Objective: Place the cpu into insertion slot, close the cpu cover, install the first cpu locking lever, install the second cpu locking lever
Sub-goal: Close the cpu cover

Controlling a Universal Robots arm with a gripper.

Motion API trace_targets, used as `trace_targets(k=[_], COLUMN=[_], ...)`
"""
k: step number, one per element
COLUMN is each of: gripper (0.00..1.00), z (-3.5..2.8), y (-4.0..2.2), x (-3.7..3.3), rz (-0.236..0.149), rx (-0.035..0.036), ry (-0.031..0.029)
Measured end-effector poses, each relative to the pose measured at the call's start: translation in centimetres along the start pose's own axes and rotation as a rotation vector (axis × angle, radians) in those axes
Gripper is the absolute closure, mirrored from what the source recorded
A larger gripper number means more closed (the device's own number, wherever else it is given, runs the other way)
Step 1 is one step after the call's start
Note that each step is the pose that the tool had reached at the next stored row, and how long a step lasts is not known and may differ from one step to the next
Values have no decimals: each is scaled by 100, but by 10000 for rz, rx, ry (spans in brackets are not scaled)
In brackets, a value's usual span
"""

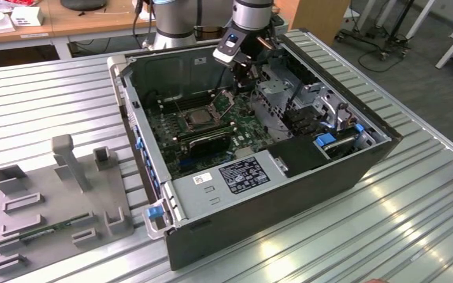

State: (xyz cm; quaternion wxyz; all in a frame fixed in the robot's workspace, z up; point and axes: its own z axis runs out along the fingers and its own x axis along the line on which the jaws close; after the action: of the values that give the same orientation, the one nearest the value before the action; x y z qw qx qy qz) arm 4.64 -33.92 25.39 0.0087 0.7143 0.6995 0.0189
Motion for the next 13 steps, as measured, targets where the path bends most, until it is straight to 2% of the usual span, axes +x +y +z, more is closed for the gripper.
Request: trace_targets(k=[6, 9, 13], gripper=[89, 89, 89], z=[70, 83, 95], y=[-3, -9, -70], x=[-1, -2, -2], rz=[-6, -4, -7], rx=[-3, -3, -9], ry=[-154, -161, -161])
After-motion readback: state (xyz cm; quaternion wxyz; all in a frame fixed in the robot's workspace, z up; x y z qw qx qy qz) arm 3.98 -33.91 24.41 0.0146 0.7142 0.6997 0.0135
